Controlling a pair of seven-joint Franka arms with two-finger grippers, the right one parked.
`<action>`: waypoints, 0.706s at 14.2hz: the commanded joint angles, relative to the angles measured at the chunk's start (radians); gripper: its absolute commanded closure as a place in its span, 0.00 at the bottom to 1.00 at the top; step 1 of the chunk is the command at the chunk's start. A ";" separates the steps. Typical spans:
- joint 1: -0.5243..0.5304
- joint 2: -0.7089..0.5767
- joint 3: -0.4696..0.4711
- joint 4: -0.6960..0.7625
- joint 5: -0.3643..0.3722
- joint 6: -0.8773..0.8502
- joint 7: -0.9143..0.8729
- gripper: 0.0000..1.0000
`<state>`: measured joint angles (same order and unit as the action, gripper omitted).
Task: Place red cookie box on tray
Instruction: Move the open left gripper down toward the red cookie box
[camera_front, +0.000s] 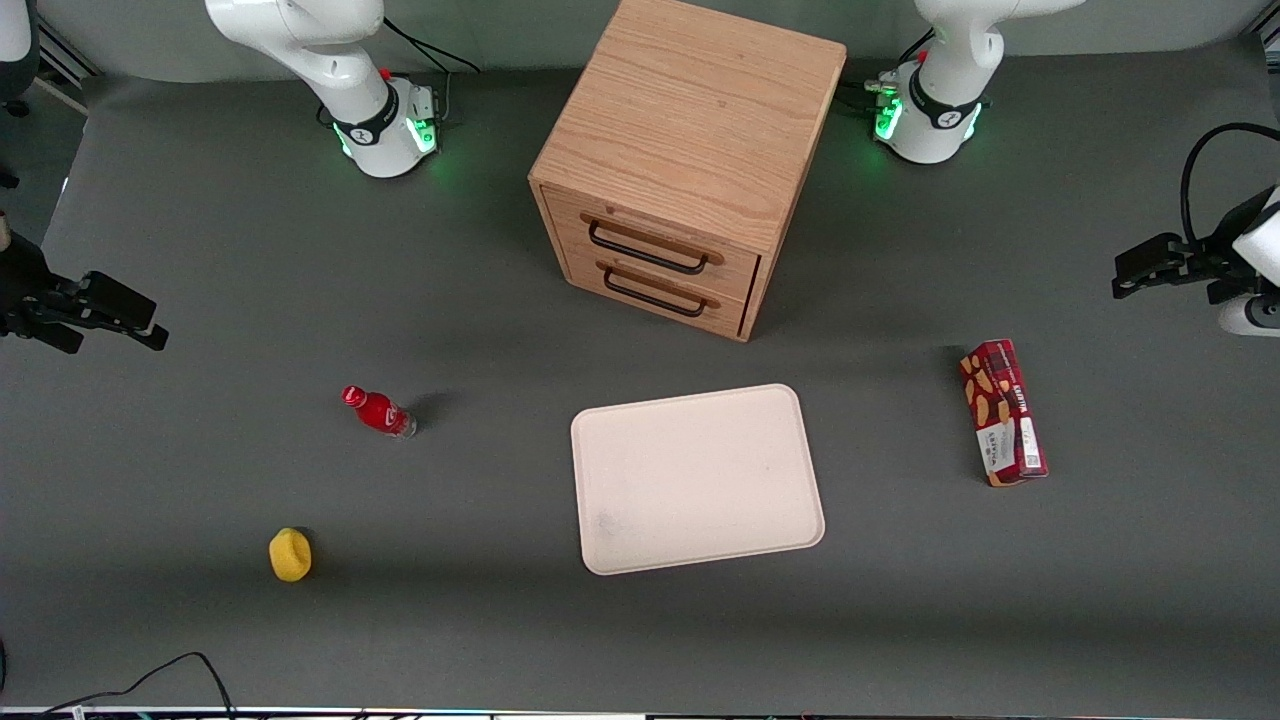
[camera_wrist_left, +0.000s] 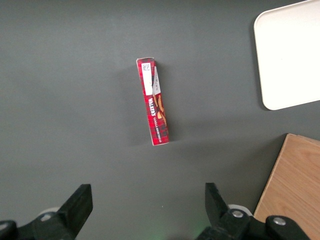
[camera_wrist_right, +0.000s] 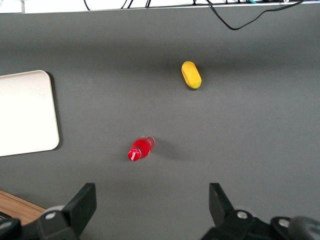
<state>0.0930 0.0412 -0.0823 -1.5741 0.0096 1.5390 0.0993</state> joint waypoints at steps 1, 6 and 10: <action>-0.001 -0.014 0.007 -0.015 -0.020 0.010 0.005 0.00; -0.003 -0.004 0.007 -0.012 -0.020 0.009 -0.004 0.00; -0.003 0.006 0.007 -0.012 -0.019 0.007 -0.012 0.00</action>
<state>0.0931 0.0464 -0.0804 -1.5806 0.0022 1.5401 0.0986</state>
